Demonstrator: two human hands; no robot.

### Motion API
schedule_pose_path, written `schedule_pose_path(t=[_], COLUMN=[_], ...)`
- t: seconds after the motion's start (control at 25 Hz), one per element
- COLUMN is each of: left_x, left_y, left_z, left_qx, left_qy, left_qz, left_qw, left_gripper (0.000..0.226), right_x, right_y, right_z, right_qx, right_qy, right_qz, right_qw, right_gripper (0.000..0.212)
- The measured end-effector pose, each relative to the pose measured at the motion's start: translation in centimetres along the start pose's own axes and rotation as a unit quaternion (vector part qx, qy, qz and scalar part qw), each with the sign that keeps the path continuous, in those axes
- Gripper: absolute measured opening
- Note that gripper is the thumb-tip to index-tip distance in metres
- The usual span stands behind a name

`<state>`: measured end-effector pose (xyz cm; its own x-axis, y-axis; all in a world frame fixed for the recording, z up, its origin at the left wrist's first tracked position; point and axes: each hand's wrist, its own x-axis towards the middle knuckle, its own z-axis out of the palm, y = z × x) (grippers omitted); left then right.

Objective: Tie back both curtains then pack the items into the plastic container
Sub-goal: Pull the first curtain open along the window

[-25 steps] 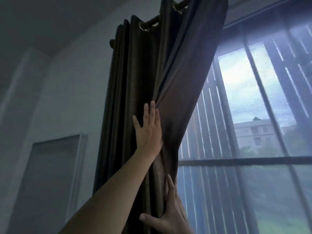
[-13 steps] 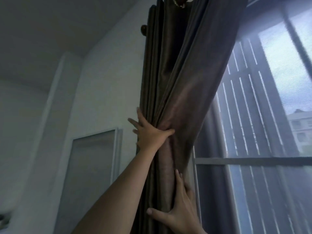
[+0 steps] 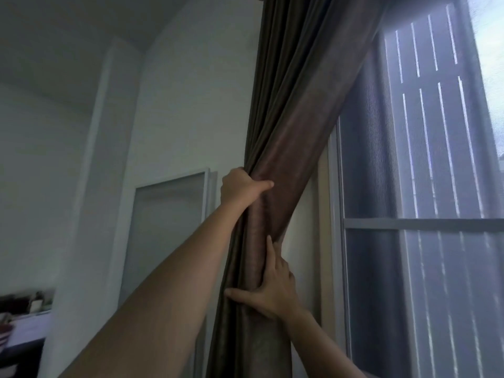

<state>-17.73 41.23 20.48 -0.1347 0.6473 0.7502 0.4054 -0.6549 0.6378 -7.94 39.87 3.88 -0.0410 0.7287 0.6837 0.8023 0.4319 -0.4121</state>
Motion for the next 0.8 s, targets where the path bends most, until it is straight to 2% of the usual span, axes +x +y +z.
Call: schedule_pose_path(t=[0.12, 0.24, 0.4, 0.48, 0.56, 0.64, 0.8], left_x=[-1.0, -2.6, -5.8, -8.0, -10.5, -13.1, -19.6], left_y=[0.0, 0.2, 0.5, 1.0, 2.2, 4.3, 10.8], left_z=[0.2, 1.3, 2.9, 3.1, 3.1, 3.3, 5.2], left_qx=[-0.036, -0.030, -0.018, -0.004, 0.042, 0.126, 0.186], left_qy=[-0.028, -0.054, 0.016, 0.026, 0.035, 0.058, 0.053], left_qz=[0.034, 0.057, 0.070, 0.046, 0.035, 0.059, 0.128], left_qw=[0.998, 0.996, 0.997, 0.999, 0.998, 0.989, 0.973], left_gripper=[0.049, 0.060, 0.075, 0.092, 0.109, 0.118, 0.112], right_x=[-1.6, -3.0, -5.9, -8.3, -10.7, -13.1, -19.7], right_y=[0.2, 1.1, 2.6, 3.0, 3.3, 3.3, 3.5], right_z=[0.5, -0.1, -2.2, -3.5, -4.9, -7.1, -13.9], right_qx=[0.036, 0.068, 0.088, 0.071, 0.047, 0.018, -0.013], right_qy=[-0.008, -0.009, -0.029, -0.045, -0.065, -0.082, -0.086], right_qz=[0.015, 0.035, 0.054, 0.084, 0.104, 0.115, 0.144], right_qw=[0.999, 0.997, 0.994, 0.993, 0.991, 0.990, 0.986], right_gripper=[0.147, 0.145, 0.140, 0.137, 0.138, 0.141, 0.139])
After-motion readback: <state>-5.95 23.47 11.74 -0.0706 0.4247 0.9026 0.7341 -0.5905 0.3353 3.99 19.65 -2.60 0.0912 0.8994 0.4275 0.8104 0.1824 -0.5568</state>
